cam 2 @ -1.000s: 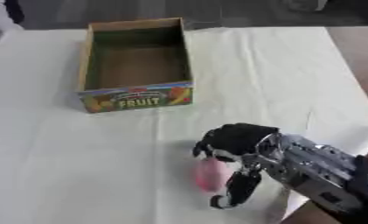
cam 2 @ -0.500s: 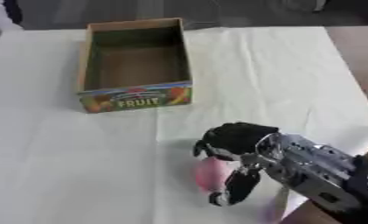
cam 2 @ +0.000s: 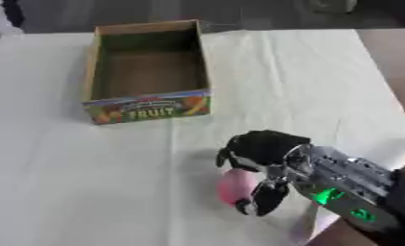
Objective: Pick up objects on the table and place them in the box.
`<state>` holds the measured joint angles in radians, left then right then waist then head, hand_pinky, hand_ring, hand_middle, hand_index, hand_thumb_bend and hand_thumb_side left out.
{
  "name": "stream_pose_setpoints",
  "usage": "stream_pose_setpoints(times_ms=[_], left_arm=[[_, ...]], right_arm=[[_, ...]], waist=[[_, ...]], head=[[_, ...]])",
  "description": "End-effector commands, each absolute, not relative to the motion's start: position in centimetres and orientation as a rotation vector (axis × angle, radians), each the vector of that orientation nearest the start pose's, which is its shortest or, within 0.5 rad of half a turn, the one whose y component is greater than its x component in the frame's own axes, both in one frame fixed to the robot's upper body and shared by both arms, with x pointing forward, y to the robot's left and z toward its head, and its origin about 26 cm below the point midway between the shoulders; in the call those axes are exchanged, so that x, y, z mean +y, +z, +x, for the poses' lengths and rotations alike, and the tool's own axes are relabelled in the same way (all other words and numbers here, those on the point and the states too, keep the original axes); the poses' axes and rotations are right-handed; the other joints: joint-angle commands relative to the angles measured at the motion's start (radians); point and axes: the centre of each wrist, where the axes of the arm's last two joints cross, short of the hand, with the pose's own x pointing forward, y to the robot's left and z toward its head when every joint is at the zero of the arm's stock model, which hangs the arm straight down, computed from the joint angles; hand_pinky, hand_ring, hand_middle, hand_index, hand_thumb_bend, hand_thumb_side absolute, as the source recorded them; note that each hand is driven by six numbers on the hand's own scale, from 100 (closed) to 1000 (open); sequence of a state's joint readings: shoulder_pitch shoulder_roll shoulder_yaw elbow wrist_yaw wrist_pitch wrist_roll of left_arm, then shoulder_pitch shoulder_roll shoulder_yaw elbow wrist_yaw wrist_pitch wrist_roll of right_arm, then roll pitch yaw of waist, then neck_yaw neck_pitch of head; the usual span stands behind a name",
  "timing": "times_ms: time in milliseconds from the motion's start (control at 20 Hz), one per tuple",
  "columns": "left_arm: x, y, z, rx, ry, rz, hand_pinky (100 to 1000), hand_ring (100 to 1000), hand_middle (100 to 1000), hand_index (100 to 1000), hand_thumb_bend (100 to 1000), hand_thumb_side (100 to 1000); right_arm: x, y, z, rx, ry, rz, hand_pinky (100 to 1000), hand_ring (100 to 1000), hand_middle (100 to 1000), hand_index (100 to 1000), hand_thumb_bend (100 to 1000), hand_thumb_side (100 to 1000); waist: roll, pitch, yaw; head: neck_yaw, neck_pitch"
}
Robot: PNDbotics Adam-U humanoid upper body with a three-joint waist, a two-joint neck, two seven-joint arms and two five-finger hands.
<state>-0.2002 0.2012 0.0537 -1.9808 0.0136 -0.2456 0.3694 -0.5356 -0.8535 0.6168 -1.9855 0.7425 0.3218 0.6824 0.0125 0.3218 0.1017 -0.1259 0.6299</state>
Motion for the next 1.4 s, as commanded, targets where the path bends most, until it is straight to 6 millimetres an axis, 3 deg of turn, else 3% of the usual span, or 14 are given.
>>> stream_pose_setpoints(times_ms=[50,350,650,1100,1400], left_arm=[[26.4,16.9,29.0,-2.459,0.226,0.258,701,656,622,794,100,700],[26.4,16.9,29.0,-2.460,0.225,0.257,697,656,622,794,100,700],[26.4,16.9,29.1,-2.460,0.224,0.255,696,656,622,794,100,700],[26.4,16.9,29.1,-2.460,0.225,0.252,694,657,623,793,100,702],[26.4,16.9,29.1,-2.462,0.228,0.252,694,657,623,793,100,703]], right_arm=[[-21.6,20.8,28.9,-1.142,1.914,-0.866,719,793,598,794,444,227],[-21.8,20.9,29.0,-1.124,1.920,-0.888,716,786,549,688,453,260],[-22.0,21.3,29.0,-1.132,1.919,-0.908,714,775,509,644,450,271],[-22.0,21.7,29.1,-1.154,1.918,-0.891,707,760,484,622,416,108],[-22.0,22.0,29.2,-1.167,1.911,-0.867,702,754,483,625,230,110]], waist=[[0.001,-0.014,0.000],[0.000,-0.014,0.000],[0.000,-0.013,0.000],[0.000,-0.013,0.002],[0.001,-0.014,0.004]], head=[[-0.003,-0.012],[-0.005,-0.013],[-0.005,-0.014],[-0.007,-0.014],[-0.012,-0.007]])
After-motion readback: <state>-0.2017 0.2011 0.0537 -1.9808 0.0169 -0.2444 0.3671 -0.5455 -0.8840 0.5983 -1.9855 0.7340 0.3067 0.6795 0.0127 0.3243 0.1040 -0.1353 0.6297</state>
